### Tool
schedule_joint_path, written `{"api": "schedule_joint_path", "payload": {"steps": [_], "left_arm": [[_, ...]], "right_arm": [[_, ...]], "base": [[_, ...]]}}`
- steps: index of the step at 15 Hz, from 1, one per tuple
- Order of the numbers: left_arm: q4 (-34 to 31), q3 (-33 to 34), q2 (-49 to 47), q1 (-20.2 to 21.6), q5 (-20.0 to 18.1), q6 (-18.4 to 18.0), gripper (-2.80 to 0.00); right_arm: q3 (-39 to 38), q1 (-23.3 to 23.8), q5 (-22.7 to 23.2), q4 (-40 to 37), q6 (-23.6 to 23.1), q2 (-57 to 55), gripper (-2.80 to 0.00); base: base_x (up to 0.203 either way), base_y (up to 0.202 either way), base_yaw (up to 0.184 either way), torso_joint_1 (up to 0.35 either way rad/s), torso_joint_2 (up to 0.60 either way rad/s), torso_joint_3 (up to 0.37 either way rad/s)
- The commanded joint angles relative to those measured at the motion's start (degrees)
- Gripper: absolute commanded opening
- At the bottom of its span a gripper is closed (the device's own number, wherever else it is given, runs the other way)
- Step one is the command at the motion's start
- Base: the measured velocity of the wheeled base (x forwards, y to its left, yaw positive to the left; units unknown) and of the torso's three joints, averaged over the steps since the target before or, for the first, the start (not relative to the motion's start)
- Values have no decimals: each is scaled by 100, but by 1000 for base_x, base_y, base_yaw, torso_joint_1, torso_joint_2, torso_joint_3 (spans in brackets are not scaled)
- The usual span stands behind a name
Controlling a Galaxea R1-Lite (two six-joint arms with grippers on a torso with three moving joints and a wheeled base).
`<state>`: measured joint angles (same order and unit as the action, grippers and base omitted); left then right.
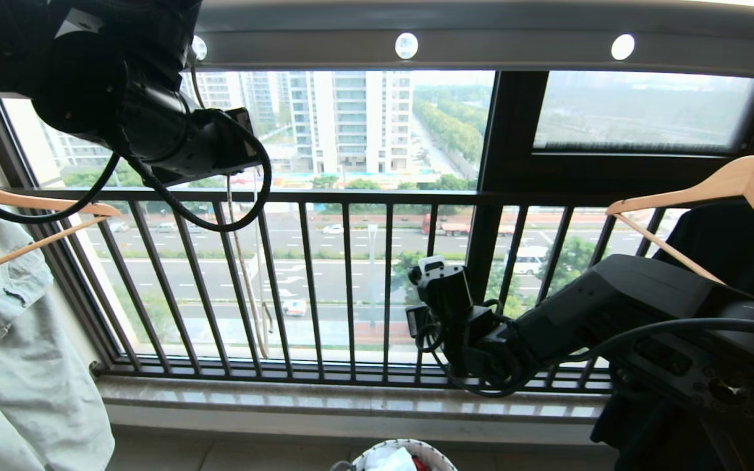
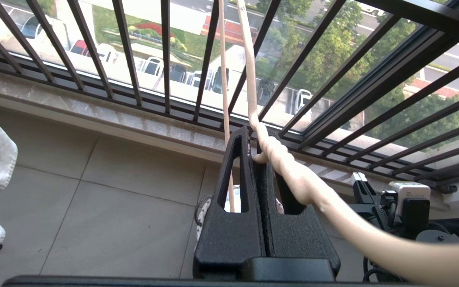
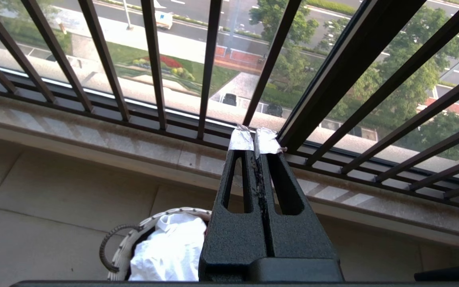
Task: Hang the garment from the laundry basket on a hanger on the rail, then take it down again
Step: Hang the clothes rack on the clothesline
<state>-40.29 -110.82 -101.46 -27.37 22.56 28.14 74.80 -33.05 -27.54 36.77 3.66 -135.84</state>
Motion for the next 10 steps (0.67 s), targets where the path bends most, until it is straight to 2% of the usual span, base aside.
{"api": "schedule_joint_path", "payload": {"steps": [1,5,6,10], "left_arm": [[-75,8,-40,3,-24,16,-280],[-76,8,-23,-1,-24,16,-280],[-76,8,-23,3,-24,17,0],[-76,68,-4,3,-15,8,0]], "right_arm": [[-1,0,-15,24,3,-4,-280],[-1,0,-15,24,3,-4,-280],[-1,0,-15,24,3,-1,-280],[-1,0,-15,24,3,-4,-280]], "base": [[0,0,0,0,0,0],[0,0,0,0,0,0],[0,0,0,0,0,0],[0,0,0,0,0,0]]}}
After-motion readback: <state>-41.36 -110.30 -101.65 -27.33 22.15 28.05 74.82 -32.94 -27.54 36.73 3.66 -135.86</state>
